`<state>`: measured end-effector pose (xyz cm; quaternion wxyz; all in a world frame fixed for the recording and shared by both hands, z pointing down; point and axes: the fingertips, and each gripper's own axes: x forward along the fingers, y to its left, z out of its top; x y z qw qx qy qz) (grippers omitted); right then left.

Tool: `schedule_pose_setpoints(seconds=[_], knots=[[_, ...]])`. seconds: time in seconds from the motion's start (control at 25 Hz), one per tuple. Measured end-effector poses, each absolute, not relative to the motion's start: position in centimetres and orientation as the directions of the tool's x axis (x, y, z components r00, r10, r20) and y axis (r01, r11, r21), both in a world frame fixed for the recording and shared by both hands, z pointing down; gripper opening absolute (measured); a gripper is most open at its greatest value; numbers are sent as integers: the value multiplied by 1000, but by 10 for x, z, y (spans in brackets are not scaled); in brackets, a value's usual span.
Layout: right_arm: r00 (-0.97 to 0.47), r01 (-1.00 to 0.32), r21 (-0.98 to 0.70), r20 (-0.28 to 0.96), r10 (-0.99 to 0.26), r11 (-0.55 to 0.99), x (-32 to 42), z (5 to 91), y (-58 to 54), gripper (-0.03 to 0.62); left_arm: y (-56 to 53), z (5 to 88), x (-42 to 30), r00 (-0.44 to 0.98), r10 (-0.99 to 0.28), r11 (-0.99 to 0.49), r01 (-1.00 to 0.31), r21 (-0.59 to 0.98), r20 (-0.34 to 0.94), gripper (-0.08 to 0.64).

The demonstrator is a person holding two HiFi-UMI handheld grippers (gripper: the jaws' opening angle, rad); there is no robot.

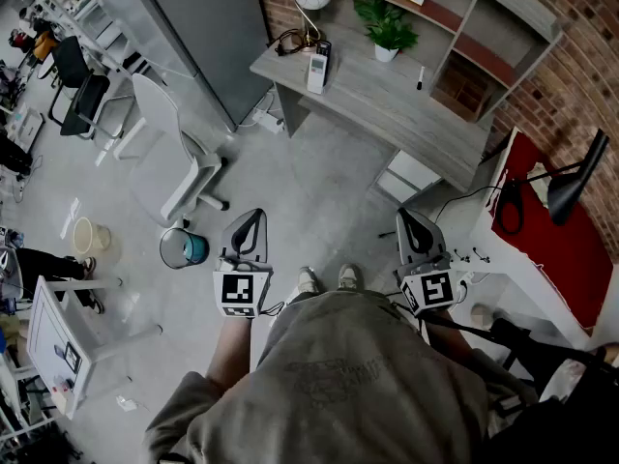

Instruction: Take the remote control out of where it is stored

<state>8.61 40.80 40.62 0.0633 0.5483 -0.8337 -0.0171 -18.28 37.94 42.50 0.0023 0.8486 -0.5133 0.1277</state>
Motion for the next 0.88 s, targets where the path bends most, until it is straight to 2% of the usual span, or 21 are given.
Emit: schedule_pose_setpoints(seconds=[0.88], knots=[[-366, -926, 66, 93, -926, 372, 105, 413, 393, 13, 363, 425, -165, 463, -856, -500, -855, -139, 231, 11]])
